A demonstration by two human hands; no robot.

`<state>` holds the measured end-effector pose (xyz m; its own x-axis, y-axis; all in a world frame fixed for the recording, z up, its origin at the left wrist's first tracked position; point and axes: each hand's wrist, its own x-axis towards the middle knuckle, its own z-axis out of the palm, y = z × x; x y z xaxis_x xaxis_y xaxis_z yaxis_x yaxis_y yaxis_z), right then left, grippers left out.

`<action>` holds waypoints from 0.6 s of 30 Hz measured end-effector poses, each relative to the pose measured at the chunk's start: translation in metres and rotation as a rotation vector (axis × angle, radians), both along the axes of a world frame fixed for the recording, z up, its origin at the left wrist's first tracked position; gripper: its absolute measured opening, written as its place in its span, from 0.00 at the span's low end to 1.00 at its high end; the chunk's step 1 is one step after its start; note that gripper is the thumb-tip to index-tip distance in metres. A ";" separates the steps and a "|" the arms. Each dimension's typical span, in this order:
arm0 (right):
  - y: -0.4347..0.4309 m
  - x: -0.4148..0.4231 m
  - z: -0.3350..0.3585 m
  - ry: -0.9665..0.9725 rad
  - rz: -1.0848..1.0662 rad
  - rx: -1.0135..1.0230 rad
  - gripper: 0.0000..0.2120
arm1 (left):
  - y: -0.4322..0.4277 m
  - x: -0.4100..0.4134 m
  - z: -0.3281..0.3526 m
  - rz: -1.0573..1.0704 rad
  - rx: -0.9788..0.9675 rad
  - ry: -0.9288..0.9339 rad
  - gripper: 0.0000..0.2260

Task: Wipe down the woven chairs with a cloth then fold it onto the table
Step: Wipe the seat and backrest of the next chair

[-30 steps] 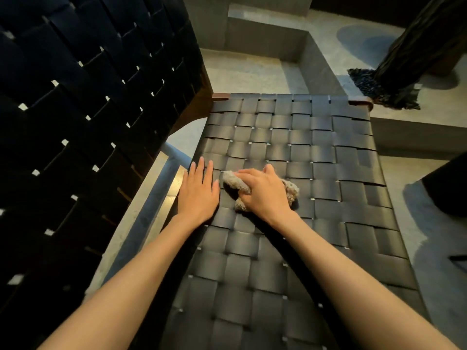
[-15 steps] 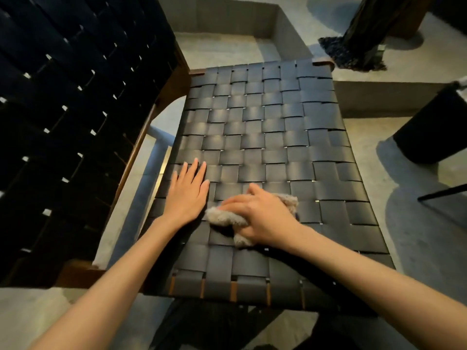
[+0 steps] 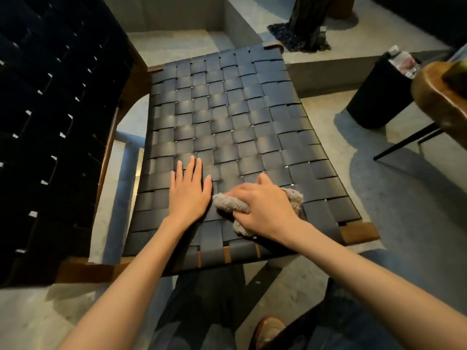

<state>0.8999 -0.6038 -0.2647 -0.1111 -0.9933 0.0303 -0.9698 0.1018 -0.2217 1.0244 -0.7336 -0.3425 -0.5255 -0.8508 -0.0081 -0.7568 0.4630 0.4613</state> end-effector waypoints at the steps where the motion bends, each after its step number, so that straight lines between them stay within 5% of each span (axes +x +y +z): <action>1: 0.009 0.001 0.003 0.008 -0.007 0.006 0.18 | 0.000 -0.001 0.001 0.005 0.002 -0.003 0.25; 7: 0.026 -0.050 0.026 0.198 -0.370 -0.028 0.18 | 0.003 0.004 0.008 -0.022 0.030 0.042 0.24; 12: 0.061 -0.057 0.032 0.132 -0.786 -0.190 0.15 | 0.007 0.010 0.012 -0.067 0.039 0.044 0.22; 18: 0.065 -0.002 0.026 0.289 -0.789 -0.171 0.15 | 0.016 0.014 0.015 -0.098 0.083 0.010 0.24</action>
